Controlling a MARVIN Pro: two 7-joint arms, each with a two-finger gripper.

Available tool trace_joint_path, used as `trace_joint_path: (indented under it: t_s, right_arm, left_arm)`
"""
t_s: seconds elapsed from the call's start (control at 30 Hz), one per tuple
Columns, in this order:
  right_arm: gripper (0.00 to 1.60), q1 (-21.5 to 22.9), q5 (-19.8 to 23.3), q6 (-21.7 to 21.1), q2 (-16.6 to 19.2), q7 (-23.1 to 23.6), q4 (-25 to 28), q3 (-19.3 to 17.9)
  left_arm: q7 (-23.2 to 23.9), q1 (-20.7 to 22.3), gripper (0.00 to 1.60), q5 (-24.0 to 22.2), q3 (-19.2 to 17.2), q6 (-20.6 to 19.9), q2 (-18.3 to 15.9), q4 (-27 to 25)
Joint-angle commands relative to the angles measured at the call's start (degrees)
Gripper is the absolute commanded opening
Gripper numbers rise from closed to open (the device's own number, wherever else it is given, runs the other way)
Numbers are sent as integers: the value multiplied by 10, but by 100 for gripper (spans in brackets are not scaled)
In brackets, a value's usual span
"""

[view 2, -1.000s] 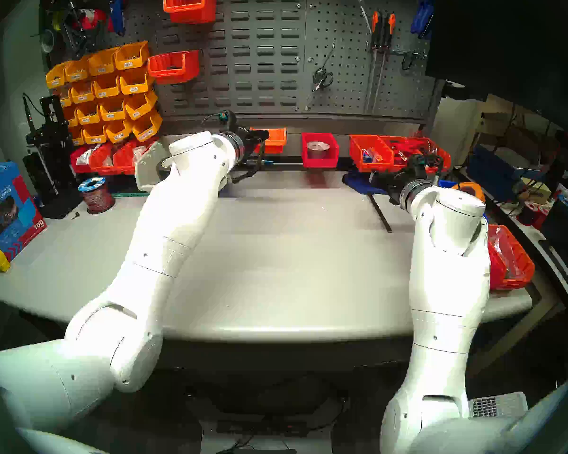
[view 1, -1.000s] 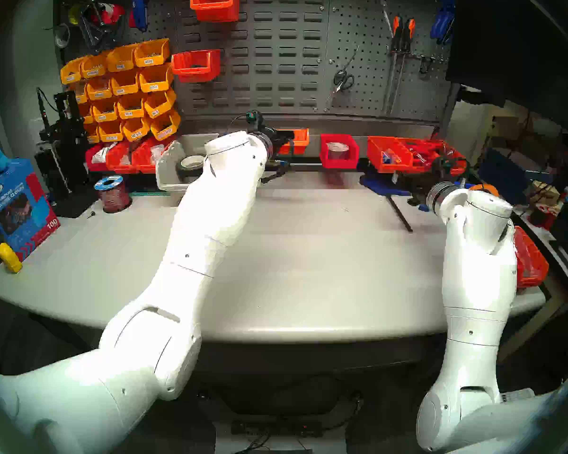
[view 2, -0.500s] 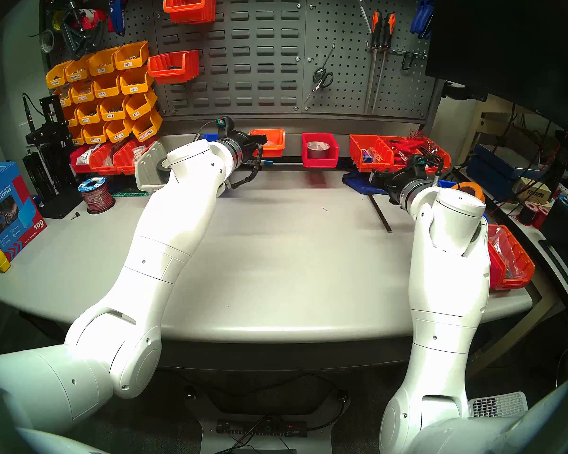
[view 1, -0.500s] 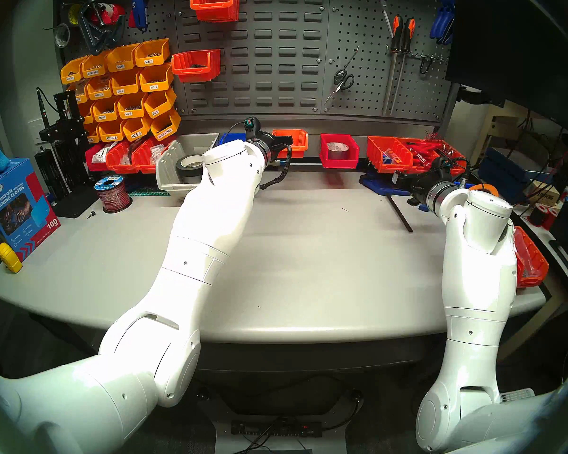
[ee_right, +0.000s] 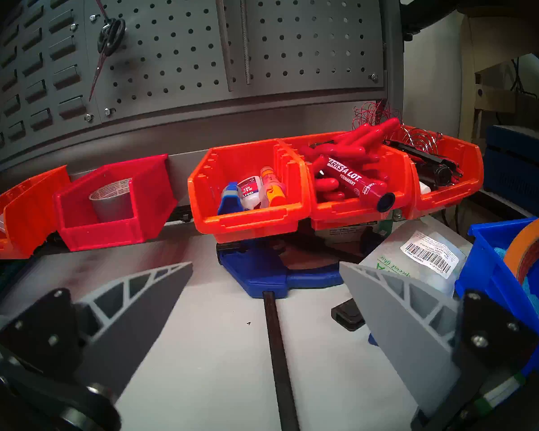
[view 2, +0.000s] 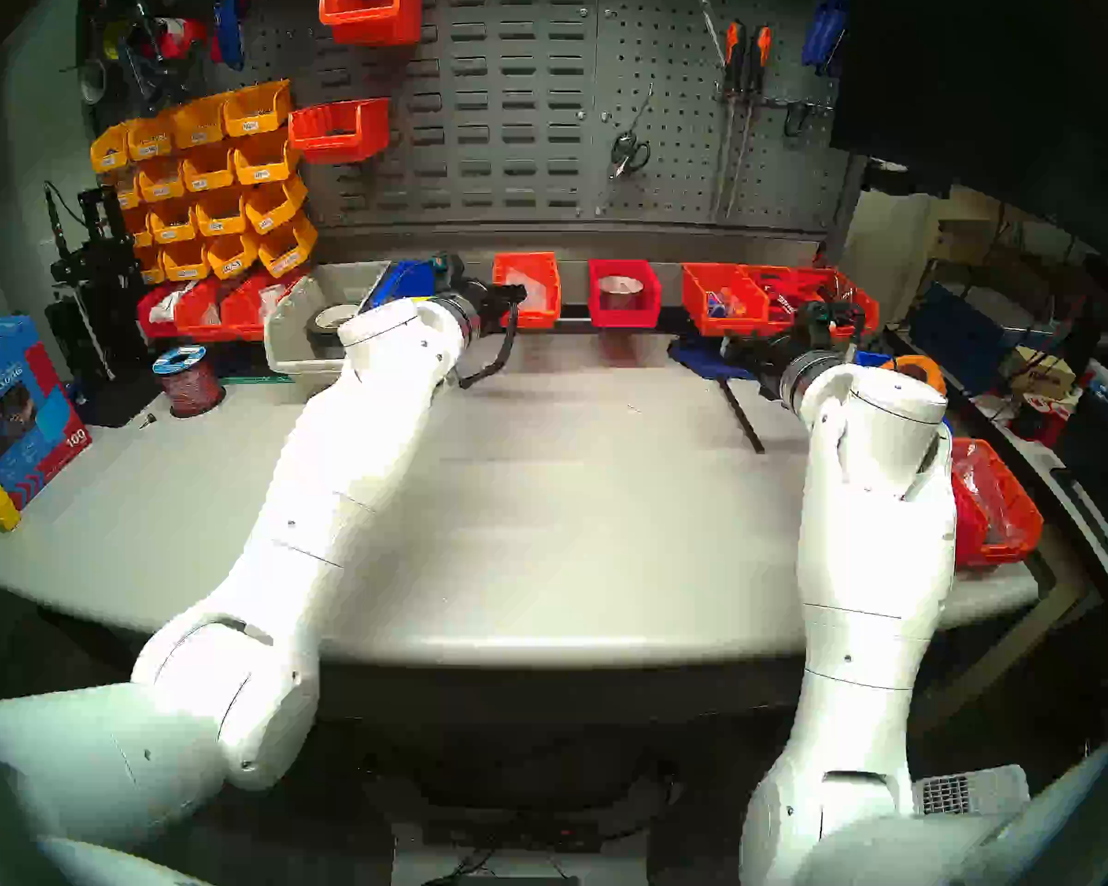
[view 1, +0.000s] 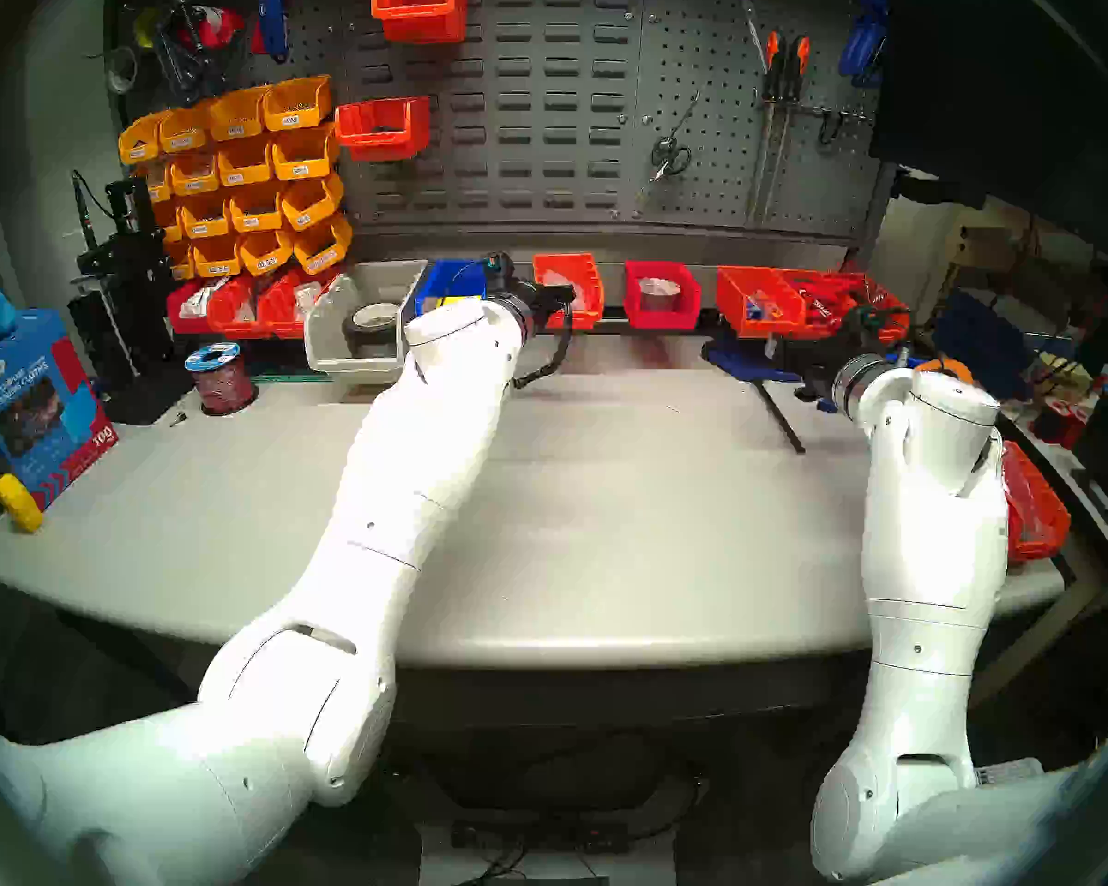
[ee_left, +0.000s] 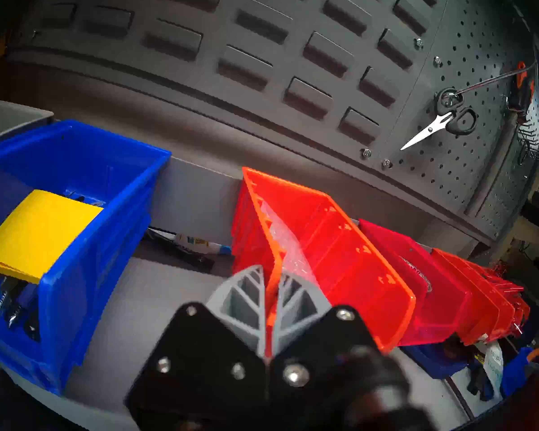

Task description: Hang all the unorganized tool boxes onto the wall

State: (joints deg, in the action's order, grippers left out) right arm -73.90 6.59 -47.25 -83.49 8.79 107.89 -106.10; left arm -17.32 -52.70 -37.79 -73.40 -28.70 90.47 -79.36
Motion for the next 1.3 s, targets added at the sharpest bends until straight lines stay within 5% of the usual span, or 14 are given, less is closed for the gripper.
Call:
trace_joint_path:
  t_s: [0.0, 1.27]
  right_arm:
    - [160, 8, 1, 0, -1, 0, 8, 1]
    - [160, 9, -4, -1, -4, 3, 8, 0]
  left_arm:
    - [1, 19, 0, 5, -7, 13, -2, 9]
    - [-20, 6, 0, -1, -24, -23, -17, -33]
